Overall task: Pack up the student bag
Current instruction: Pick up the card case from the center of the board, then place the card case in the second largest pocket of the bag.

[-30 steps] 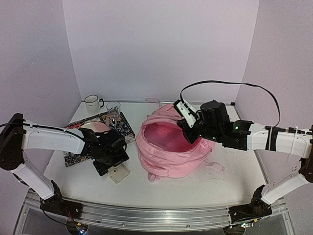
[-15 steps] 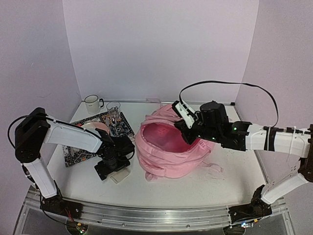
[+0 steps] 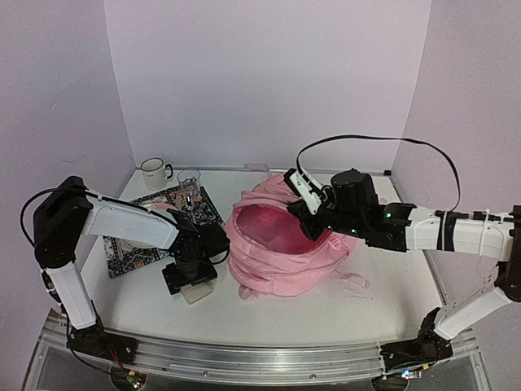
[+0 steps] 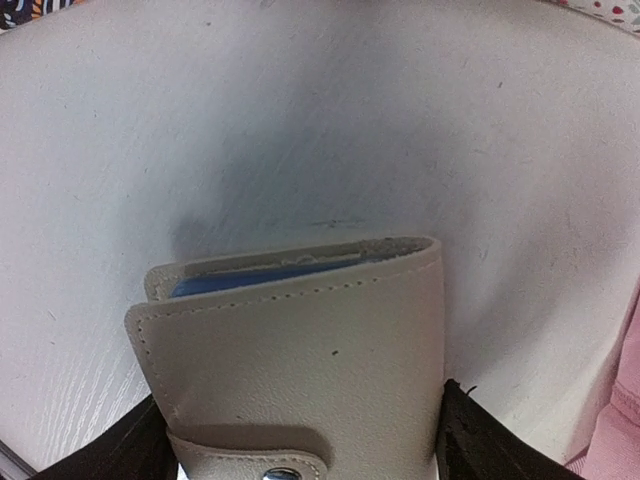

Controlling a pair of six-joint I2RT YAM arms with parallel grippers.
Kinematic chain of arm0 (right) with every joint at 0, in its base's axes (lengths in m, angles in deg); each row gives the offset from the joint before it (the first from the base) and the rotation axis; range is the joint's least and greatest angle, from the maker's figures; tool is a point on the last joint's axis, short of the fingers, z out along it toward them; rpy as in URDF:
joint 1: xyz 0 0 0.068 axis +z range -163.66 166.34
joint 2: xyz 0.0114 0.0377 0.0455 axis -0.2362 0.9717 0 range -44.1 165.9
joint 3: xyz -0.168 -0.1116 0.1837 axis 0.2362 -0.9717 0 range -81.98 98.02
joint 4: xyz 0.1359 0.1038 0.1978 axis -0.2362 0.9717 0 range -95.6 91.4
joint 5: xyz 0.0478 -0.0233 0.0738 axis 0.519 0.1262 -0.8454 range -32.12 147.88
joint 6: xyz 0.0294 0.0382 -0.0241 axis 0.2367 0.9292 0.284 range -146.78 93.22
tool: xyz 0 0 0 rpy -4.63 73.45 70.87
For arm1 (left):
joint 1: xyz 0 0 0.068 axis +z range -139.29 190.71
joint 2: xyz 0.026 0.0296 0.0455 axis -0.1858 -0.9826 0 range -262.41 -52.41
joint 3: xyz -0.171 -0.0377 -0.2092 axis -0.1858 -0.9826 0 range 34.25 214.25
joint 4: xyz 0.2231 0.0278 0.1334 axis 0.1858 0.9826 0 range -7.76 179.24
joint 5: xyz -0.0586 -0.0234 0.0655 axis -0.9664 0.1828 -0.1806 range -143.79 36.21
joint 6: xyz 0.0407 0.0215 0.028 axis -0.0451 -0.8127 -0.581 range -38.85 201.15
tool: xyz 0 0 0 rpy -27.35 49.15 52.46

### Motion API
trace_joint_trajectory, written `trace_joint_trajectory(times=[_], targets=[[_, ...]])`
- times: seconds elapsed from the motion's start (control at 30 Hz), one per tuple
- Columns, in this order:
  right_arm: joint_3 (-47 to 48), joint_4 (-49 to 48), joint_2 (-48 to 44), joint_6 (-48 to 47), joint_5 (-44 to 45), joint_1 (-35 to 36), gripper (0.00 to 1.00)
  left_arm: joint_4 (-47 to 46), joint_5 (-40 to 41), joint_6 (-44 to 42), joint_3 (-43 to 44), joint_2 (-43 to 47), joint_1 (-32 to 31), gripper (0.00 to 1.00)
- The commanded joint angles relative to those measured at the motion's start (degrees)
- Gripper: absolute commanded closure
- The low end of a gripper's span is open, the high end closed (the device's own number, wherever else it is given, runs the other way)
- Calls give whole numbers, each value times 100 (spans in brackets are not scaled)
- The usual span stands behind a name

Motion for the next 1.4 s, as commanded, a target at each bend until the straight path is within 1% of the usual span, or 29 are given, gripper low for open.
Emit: trace_joint_trajectory(times=[0.0, 0.13, 0.27, 0.53, 0.63, 0.77, 0.93, 1.1, 1.27, 1.37], targets=[[128, -862, 2, 74, -68, 9, 100, 316, 131, -479, 278, 87, -28, 17], [162, -862, 48, 165, -108, 7, 100, 343, 237, -632, 265, 363, -41, 20], [234, -827, 124, 167, -61, 6, 100, 340, 312, -939, 448, 561, -137, 21], [271, -709, 168, 239, 26, 9, 100, 268, 667, -2003, 1179, 802, -384, 22], [297, -701, 161, 347, -10, 6, 100, 27, 724, -2429, 1424, 849, -397, 22], [367, -674, 147, 533, -1, 8, 100, -667, 613, -2922, 1584, 912, -403, 23], [489, -637, 152, 719, -36, 9, 100, -1312, 489, -3054, 1921, 679, -399, 23], [536, -626, 112, 872, -21, 7, 100, -1728, 606, -3088, 2330, 271, -360, 23], [510, -630, 15, 1045, -75, 5, 100, -2093, 213, -3066, 2487, -130, -205, 22], [514, -631, 7, 1064, -101, 8, 100, -2152, 98, -2813, 2518, -298, -133, 21]])
